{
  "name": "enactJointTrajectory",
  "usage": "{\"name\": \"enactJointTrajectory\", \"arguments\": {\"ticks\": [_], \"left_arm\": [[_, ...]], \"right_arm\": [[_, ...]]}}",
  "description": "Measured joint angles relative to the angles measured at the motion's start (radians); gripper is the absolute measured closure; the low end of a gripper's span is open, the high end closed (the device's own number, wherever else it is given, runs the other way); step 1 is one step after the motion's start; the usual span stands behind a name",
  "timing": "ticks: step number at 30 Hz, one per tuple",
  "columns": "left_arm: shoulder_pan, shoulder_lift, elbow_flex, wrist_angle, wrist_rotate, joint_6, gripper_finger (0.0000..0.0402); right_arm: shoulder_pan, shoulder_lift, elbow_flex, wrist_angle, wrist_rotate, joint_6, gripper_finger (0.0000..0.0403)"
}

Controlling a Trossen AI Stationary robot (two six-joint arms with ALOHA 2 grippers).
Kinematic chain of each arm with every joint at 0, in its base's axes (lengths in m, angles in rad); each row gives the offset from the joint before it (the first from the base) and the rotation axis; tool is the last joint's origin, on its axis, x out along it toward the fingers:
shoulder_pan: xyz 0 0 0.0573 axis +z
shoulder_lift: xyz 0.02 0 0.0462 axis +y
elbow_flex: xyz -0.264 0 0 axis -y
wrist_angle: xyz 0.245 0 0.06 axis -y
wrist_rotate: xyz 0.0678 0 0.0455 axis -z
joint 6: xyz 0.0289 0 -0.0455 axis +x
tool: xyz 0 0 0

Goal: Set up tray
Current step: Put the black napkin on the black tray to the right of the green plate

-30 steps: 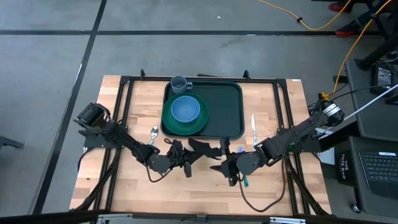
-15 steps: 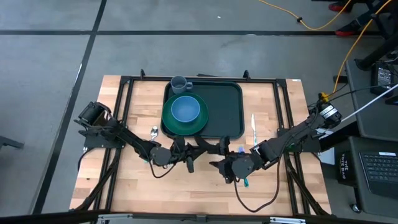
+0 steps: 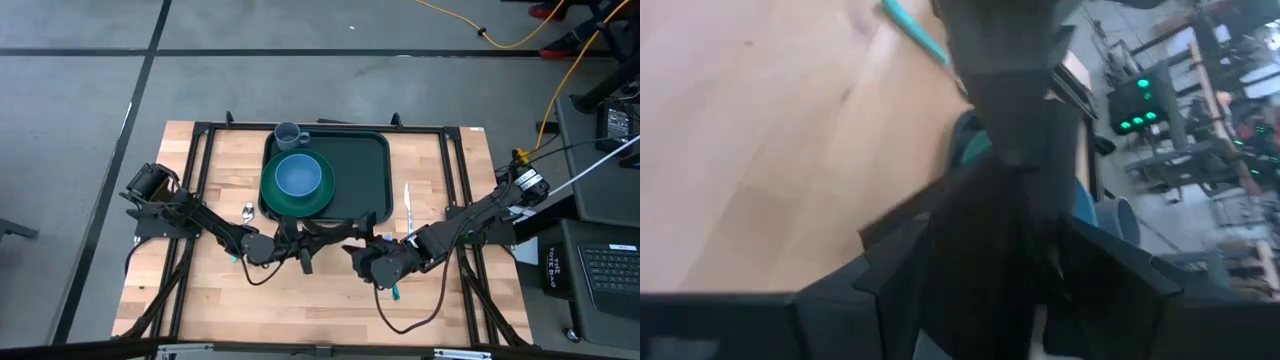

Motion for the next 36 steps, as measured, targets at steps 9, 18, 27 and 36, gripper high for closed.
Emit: {"name": "enactJointTrajectory", "arguments": {"ticks": [9, 18, 27, 36], "left_arm": [[0.002, 0.000, 0.000, 0.000, 0.021, -0.030, 0.0396], [0.002, 0.000, 0.000, -0.001, 0.027, -0.034, 0.0396], [0.002, 0.000, 0.000, -0.001, 0.045, -0.043, 0.0396], [0.002, 0.000, 0.000, -0.001, 0.082, -0.059, 0.0396]], "right_arm": [[0.000, 0.000, 0.000, -0.025, 0.057, -0.046, 0.0186], [0.000, 0.000, 0.000, -0.035, 0.117, -0.070, 0.0186], [-0.008, 0.000, -0.001, -0.082, 0.082, -0.070, 0.0186], [-0.034, 0.000, -0.001, -0.103, 0.041, -0.051, 0.0187]]}}
